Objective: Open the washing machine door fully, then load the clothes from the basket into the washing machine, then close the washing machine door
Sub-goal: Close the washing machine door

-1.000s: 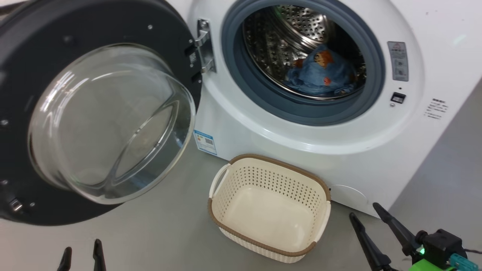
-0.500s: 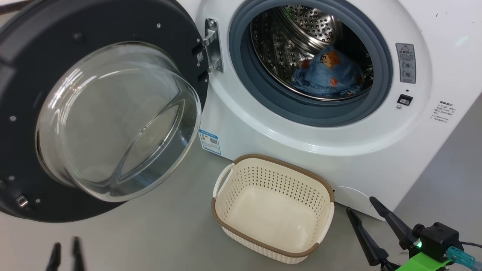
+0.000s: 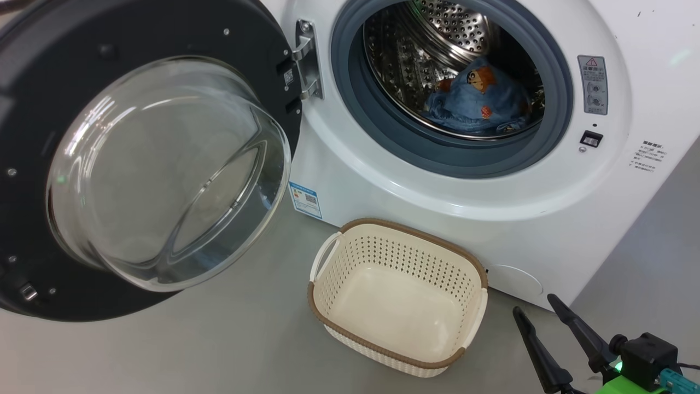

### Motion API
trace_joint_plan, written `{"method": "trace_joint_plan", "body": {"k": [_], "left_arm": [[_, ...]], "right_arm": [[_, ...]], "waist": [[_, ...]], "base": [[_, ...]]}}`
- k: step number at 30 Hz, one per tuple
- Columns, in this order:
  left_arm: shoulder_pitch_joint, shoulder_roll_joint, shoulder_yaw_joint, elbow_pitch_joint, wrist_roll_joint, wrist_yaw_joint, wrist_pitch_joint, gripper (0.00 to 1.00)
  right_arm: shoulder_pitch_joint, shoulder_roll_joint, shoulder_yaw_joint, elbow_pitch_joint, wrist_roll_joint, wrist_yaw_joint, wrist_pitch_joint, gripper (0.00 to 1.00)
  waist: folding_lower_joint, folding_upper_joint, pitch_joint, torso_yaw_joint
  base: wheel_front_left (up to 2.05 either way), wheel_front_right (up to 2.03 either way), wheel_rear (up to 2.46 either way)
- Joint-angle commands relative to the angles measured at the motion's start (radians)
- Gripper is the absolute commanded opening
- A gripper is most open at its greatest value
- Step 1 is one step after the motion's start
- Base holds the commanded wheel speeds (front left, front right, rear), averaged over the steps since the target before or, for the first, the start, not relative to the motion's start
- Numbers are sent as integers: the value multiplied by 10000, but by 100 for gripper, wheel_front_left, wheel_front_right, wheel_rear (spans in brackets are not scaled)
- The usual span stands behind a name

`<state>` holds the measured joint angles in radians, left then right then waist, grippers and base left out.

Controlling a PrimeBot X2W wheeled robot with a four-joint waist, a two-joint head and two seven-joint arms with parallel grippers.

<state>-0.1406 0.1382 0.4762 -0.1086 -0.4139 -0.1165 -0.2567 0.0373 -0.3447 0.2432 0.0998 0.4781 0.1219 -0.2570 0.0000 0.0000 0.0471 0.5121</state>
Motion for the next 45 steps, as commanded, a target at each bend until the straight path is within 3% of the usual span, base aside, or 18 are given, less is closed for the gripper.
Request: {"method": "trace_joint_plan", "body": {"k": [1,7,11,21,23,32,45], "left_arm": [[-767,591,396,88,-327,-69,-51,0],[-2578,2075,424,2668,-1839,-129,447,0],[-3519,2710,479,4146,-2743,-135,1131,0],[-5469,4117,-62,7507,-5020,-140,4338,0],[-5814,4301,-221,8221,-5588,-140,5597,0],[-6169,4517,-527,9144,-6482,-140,8154,0],[-5679,4353,-622,8590,-7098,-141,9547,0]], "right_arm": [[-11,-78,97,-297,-24,88,-48,100],[144,-12,-67,-347,-69,88,-48,100],[193,20,-88,-374,-96,88,-48,100],[350,41,-327,-468,-161,88,-48,100],[380,33,-351,-484,-173,88,-48,100],[459,-8,-408,-546,-199,88,-48,100],[503,2,-493,-551,-207,88,-48,100]], "waist": [[0,0,44,-4],[0,0,64,-28],[0,0,75,-42],[0,0,129,-48],[0,0,136,-48],[0,0,127,-113],[0,0,32,-376]], "base": [[0,0,0],[0,0,0],[0,0,0],[0,0,0],[0,0,0],[0,0,0],[0,0,0]]}}
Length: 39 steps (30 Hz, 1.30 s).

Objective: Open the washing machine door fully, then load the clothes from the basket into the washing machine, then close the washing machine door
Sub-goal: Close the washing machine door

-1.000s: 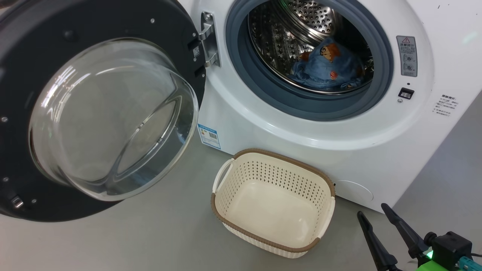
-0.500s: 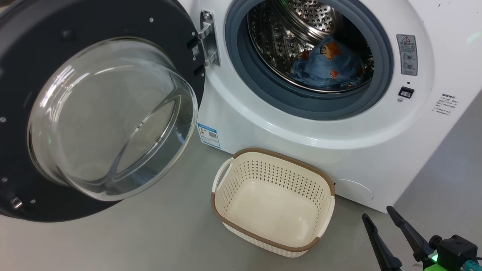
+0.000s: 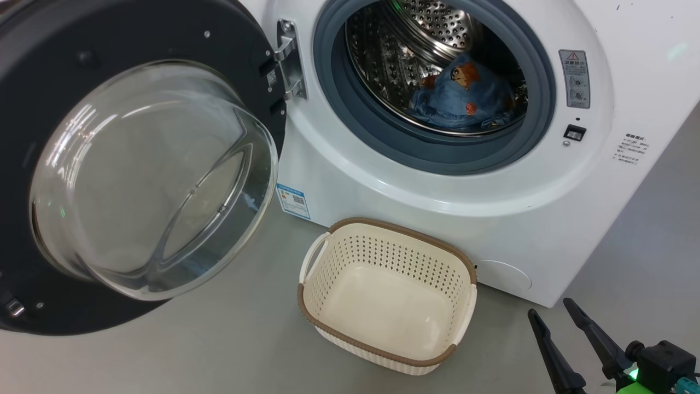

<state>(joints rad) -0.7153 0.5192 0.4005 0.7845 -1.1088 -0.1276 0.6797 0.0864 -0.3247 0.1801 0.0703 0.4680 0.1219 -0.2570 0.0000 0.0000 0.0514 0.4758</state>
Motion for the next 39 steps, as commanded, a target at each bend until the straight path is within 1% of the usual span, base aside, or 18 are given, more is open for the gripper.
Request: {"method": "trace_joint_plan", "body": {"k": [1,8,9,22,26,31,39], "left_arm": [[119,513,124,-408,-206,-29,313,0],[585,320,-206,-1364,-655,-30,1517,0],[585,320,-206,-1364,-655,-30,1517,0],[1455,213,-716,-3620,-1593,-30,3402,0],[1750,211,-1009,-4500,-1941,-30,3971,0],[2291,54,-1363,-5783,-2545,-30,4617,0],[2922,-121,-2040,-7439,-2974,-30,5154,0]], "right_arm": [[22,-189,123,-253,-106,88,-48,100],[31,-101,48,-230,-133,88,-48,100],[31,-101,48,-230,-133,88,-48,100],[-10,83,49,-179,-121,88,-48,100],[-4,141,17,-198,-129,88,-48,100],[67,219,-67,-200,-129,88,-48,100],[156,322,-72,-190,-139,88,-48,100]], "waist": [[0,0,-20,-19],[0,0,-35,-13],[0,0,-35,-13],[0,0,-157,-84],[0,0,-233,-195],[0,0,-361,-364],[0,0,-550,-715]], "base": [[0,0,0],[0,0,0],[0,0,0],[0,0,0],[0,0,0],[0,0,0],[0,0,0]]}}
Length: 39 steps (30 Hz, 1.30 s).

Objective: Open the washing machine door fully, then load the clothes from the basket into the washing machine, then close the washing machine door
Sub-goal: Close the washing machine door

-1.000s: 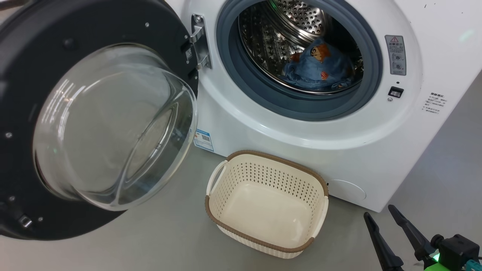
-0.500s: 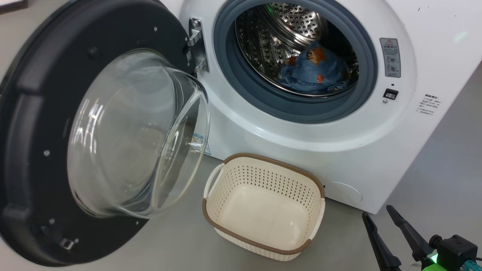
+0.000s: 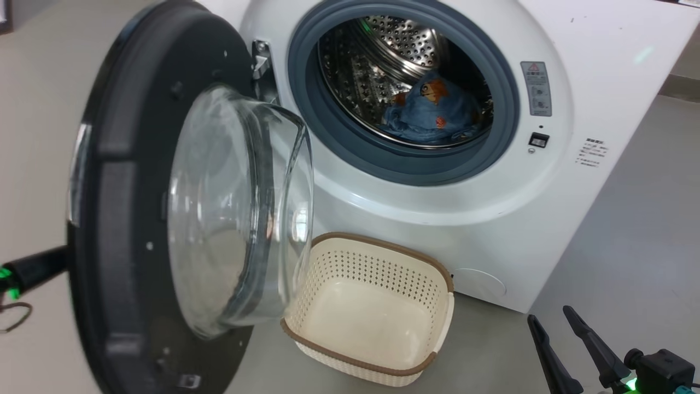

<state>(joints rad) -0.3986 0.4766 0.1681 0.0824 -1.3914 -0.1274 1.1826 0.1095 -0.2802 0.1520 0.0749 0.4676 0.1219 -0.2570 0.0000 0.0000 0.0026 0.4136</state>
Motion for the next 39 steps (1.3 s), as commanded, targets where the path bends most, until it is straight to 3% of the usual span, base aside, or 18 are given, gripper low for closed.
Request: {"method": "trace_joint_plan", "body": {"k": [1,9,16,30,39], "left_arm": [[-222,250,189,-617,-229,-32,173,0],[-430,-359,-789,-1755,-363,-32,78,0],[-980,-981,-1625,-1936,-104,-32,-426,0],[-3223,-2000,-3273,-424,990,-32,-2445,0],[-4205,-1989,-3777,625,959,-32,-3583,0]], "right_arm": [[-74,-115,227,-235,-137,88,-48,100],[-202,-134,167,-262,-152,88,-48,100],[-369,-157,50,-280,-140,88,-48,100],[-1103,-208,-108,-391,-80,88,-48,100],[-1396,-175,-214,-396,-71,88,-48,100]], "waist": [[0,0,-59,-156],[0,0,115,-718],[0,0,362,-1281],[0,0,1529,-2639],[0,0,1754,-3151]], "base": [[0,0,0],[0,0,0],[0,0,0],[0,0,0],[0,0,0]]}}
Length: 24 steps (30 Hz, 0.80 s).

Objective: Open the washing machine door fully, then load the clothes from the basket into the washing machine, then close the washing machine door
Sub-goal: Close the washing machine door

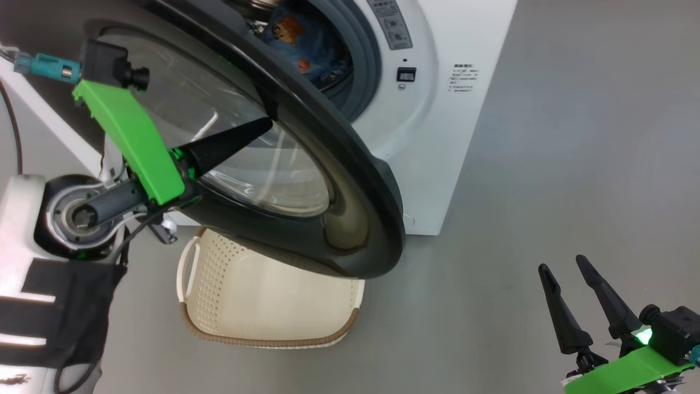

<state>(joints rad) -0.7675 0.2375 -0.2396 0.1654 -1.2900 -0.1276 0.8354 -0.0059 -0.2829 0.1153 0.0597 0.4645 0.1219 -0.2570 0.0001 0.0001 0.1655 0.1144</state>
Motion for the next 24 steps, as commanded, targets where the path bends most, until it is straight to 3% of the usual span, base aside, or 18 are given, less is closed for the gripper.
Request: {"method": "trace_joint_plan", "body": {"k": [1,18,24], "left_arm": [[-557,431,251,-146,-83,-31,-220,0],[782,1634,-821,-332,-107,-31,-1936,0],[2015,2204,-1108,-411,43,-31,-3241,0]], "right_arm": [[-244,-144,141,-237,-39,88,-48,100],[-33,-112,-12,-170,-83,88,-48,100],[129,-126,35,-137,-79,88,-48,100]], "waist": [[-1,-1,116,-173],[-1,-1,-341,220],[-1,-1,-650,274]], "base": [[0,0,0],[0,0,0],[0,0,0]]}}
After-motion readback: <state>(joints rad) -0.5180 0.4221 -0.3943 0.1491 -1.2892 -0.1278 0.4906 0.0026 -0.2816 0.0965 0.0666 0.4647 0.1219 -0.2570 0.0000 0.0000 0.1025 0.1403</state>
